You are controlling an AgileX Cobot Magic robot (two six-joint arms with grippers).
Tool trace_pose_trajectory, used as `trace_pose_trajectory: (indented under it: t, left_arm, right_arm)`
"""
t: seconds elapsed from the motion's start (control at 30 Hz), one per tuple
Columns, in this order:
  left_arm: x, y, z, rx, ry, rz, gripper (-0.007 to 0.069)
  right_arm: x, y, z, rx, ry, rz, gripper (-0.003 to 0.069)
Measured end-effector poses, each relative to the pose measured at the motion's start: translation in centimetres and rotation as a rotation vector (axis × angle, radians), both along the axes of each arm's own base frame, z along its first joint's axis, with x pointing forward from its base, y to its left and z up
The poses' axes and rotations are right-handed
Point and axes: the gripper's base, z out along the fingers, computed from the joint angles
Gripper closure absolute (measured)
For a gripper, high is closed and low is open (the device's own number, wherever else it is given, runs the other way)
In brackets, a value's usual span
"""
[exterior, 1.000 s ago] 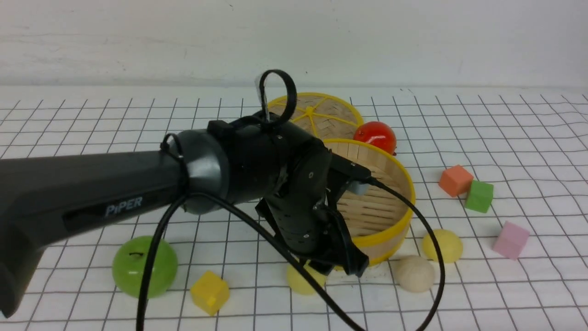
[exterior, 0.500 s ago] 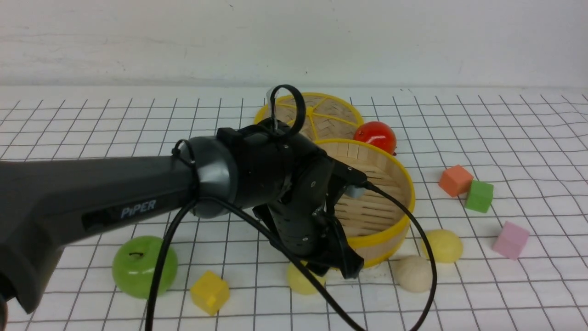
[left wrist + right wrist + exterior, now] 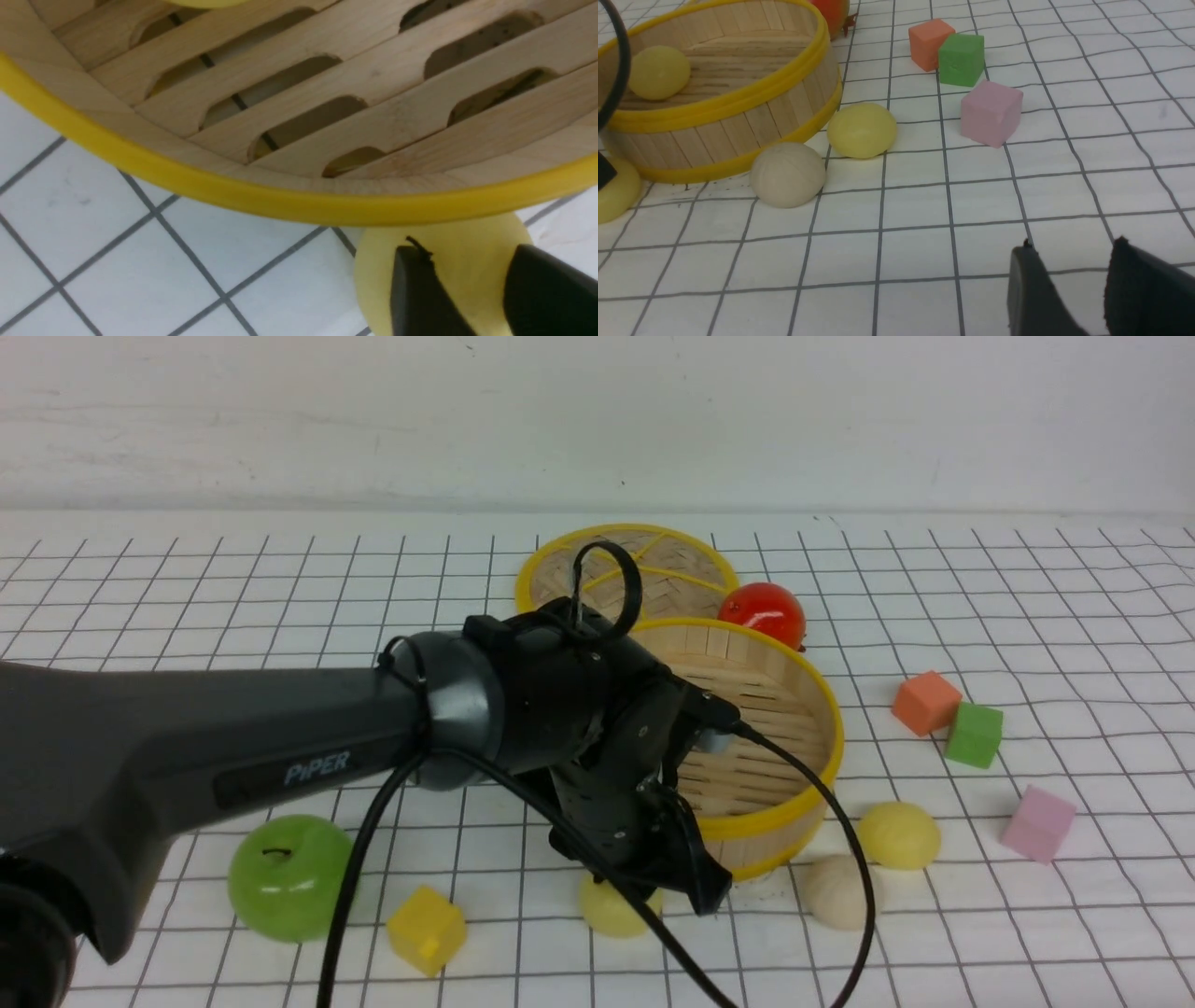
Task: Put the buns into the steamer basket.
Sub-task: Use the left arm to grab a steamed stuffed bun, then use the left arm to put the steamed stuffed bun into the steamer
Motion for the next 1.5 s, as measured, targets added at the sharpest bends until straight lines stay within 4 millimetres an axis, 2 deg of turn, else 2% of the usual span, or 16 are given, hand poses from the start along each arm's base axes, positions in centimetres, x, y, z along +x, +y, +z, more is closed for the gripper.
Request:
trace_pose_trajectory:
  t: [0.03,0.1,0.2,0.33,0.47,0.57,0.67,0.77,0.87,1.0,1.03,1.13,1.3,1.37,1.4,1.5]
  left_arm:
    - [0.0,0.0,0.0,-0.004,0.002,0.011,0.0480]
    - [0.0,0.0,0.0,-0.006,0.003,0.017,0.0561]
    - [0.0,0.0,0.0,-0.006,0.003,0.017,0.0631]
    - [-0.4,0.3,0.5,0.007,0.039,0.032,0.0638]
    - [-1.1,0.5,2.7,-0.021,0.072,0.044,0.0638]
    - [-1.3,0.2,6.9,-0.122,0.004,0.019,0.0638]
    - [-0.5,-0.6,9.9,-0.222,-0.113,-0.012,0.0638]
    - [0.7,-1.6,10.4,-0.284,-0.217,-0.037,0.0638]
    - [1.8,-2.4,9.1,-0.286,-0.257,-0.052,0.0637]
    - [3.5,-3.6,4.7,-0.243,-0.265,-0.073,0.0594]
    - [3.6,-3.6,4.6,-0.242,-0.264,-0.071,0.0594]
    - [4.7,-3.6,2.5,-0.241,-0.261,-0.056,0.0489]
    - [5.1,-3.4,2.3,-0.258,-0.267,-0.030,0.0309]
    - [5.1,-3.4,2.3,-0.259,-0.260,-0.019,0.0272]
    - [4.9,-3.2,2.6,-0.255,-0.243,-0.001,0.0229]
    - [4.1,-2.6,5.0,-0.260,-0.241,0.015,0.0206]
  right_arm:
    - [0.0,0.0,0.0,0.000,0.000,0.000,0.0419]
    - [0.0,0.0,0.0,0.000,0.000,0.000,0.0419]
    - [0.0,0.0,0.0,0.000,0.000,0.000,0.0419]
    - [0.0,0.0,0.0,0.000,0.000,0.000,0.0419]
    - [0.0,0.0,0.0,0.000,0.000,0.000,0.0419]
    - [0.0,0.0,0.0,0.000,0.000,0.000,0.0419]
    - [0.0,0.0,0.0,0.000,0.000,0.000,0.0419]
    - [0.0,0.0,0.0,0.000,0.000,0.000,0.0419]
    - [0.0,0.0,0.0,0.000,0.000,0.000,0.0419]
    - [0.0,0.0,0.0,0.000,0.000,0.000,0.0419]
    - [0.0,0.0,0.0,0.000,0.000,0.000,0.0419]
    - [0.0,0.0,0.0,0.000,0.000,0.000,0.0419]
    - [0.0,0.0,0.0,0.000,0.000,0.000,0.0419]
    - [0.0,0.0,0.0,0.000,0.000,0.000,0.0419]
    - [0.0,0.0,0.0,0.000,0.000,0.000,0.0419]
    - [0.0,0.0,0.0,0.000,0.000,0.000,0.0419]
